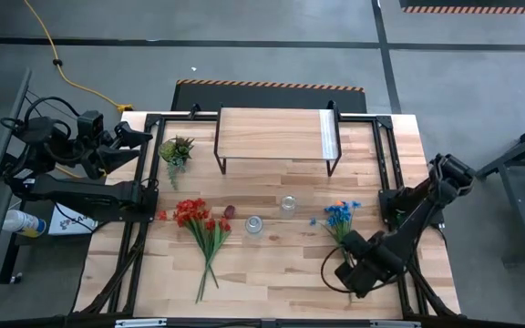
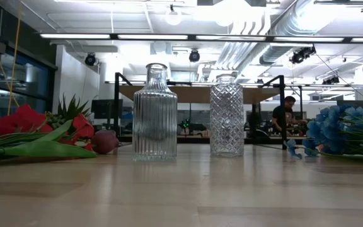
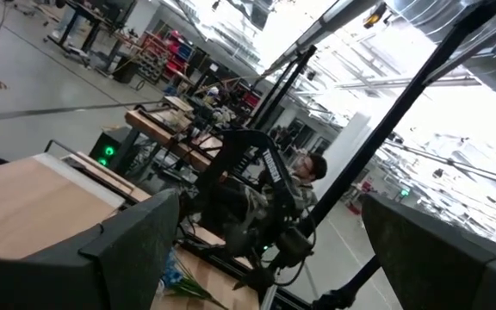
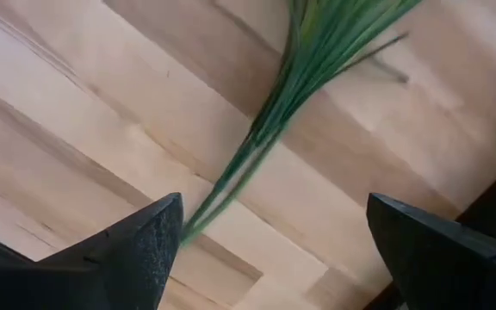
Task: Pick and place flowers into a vace then onto a shelf
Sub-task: Put the orange flower into the top transparent vase
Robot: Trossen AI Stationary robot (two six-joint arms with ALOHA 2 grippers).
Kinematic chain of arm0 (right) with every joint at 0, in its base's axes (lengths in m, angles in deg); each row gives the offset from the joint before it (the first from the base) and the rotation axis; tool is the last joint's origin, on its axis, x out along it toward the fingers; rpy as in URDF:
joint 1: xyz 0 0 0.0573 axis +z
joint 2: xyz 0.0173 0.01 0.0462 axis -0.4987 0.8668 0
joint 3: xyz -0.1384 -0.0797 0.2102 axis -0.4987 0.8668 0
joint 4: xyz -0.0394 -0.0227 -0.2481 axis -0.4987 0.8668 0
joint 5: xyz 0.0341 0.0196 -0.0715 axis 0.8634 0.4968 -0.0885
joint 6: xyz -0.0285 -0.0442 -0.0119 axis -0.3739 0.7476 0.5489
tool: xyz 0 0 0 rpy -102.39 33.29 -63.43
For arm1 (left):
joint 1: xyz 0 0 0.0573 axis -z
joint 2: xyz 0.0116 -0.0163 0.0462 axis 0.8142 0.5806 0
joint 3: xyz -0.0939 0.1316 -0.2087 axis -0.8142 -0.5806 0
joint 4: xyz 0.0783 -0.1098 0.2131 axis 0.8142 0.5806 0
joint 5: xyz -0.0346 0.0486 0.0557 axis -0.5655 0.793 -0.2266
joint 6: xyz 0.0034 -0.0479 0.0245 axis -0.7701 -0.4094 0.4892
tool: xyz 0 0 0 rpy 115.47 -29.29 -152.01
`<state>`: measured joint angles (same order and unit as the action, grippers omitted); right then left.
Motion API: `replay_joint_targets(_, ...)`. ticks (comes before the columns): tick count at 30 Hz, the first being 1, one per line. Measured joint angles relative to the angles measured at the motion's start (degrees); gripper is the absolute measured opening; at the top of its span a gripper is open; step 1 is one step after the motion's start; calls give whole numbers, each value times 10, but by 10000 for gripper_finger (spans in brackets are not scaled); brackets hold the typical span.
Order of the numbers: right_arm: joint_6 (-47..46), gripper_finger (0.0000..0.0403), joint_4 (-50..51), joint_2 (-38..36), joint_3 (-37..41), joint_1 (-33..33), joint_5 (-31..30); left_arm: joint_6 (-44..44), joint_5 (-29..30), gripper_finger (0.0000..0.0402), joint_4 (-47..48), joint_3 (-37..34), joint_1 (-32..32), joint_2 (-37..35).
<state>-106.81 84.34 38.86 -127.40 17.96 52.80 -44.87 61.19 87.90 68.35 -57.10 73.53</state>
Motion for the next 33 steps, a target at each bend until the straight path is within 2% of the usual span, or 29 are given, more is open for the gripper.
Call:
replay_joint_targets(9, -13, 319, -63, 0, 44, 14, 24, -3, 0, 399, 0, 0, 0, 0)
replay_joint_targets(14, -11, 312, -114, 0, 64, 14, 25, -3, 0, 399, 0, 0, 0, 0)
replay_joint_targets(23, -12, 312, -75, 1, 70, 14, 26, -3, 0, 399, 0, 0, 0, 0)
replay_joint_targets(33, -11, 312, -77, 18, 70, 14, 24, -3, 0, 399, 0, 0, 0, 0)
